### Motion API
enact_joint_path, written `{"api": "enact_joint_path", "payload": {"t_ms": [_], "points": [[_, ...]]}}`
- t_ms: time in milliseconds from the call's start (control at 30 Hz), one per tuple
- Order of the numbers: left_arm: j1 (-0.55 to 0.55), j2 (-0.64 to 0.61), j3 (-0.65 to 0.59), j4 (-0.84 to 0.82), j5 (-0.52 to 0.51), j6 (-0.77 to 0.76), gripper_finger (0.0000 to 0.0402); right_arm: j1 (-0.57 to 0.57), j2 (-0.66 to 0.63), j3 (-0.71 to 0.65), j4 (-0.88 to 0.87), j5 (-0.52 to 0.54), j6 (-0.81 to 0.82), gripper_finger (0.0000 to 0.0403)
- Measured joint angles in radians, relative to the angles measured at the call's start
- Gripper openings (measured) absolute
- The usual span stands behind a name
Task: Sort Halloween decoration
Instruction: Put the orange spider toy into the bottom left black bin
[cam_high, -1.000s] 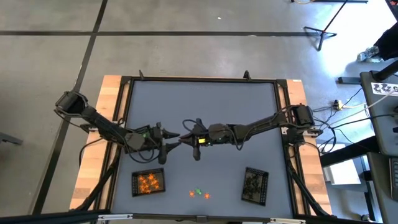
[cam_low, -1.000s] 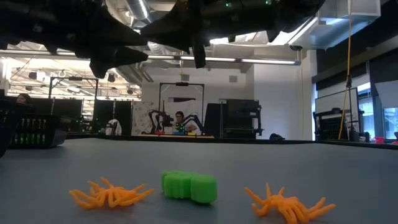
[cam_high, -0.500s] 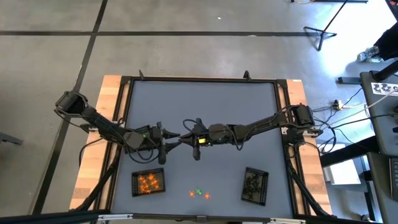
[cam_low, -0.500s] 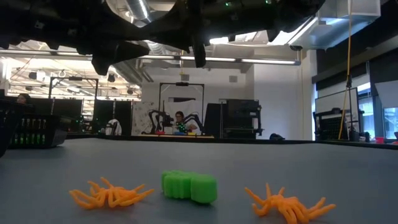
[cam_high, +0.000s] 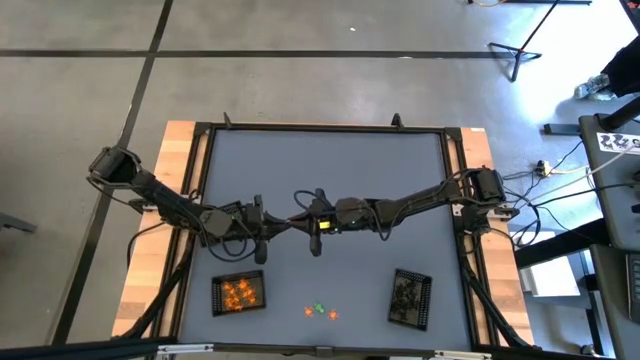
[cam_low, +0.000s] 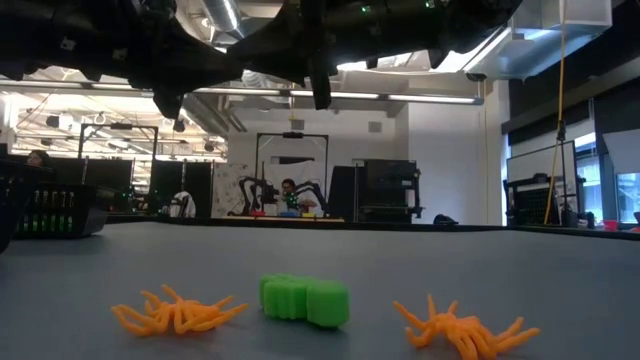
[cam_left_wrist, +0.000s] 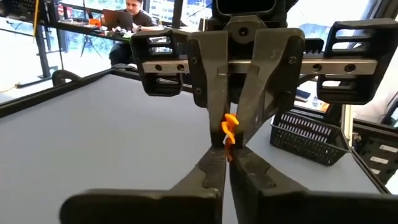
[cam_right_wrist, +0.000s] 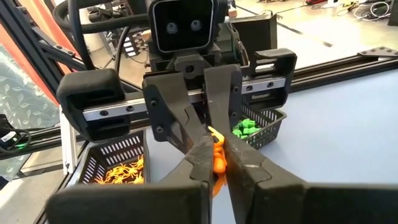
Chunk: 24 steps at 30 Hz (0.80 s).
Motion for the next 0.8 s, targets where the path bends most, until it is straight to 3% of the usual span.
{"api": "enact_joint_path", "payload": {"t_ms": [133,300,500,633,800], "points": [[-0.002,0.0,0.0,0.0,0.002,0.019,0.0001,0.0,0.0,0.0,0.0,-0.001,-0.018,0.0061],[-0.009,-0.008,0.0,-0.004,0.025,0.046,0.0,0.0,-0.004,0.0,0.006,-0.021,-0.035,0.0149],[-0.056,-0.12,0.0,-0.197,0.046,0.045,0.0,0.002,-0.065,-0.001,0.01,-0.086,-0.044,0.0247],[-0.122,-0.24,0.009,-0.359,0.145,0.038,0.0,0.002,-0.106,-0.001,-0.005,-0.125,-0.044,0.0277],[-0.271,-0.315,0.097,-0.621,0.304,0.026,0.0,0.002,-0.125,0.0,-0.022,-0.144,-0.043,0.0281]]}}
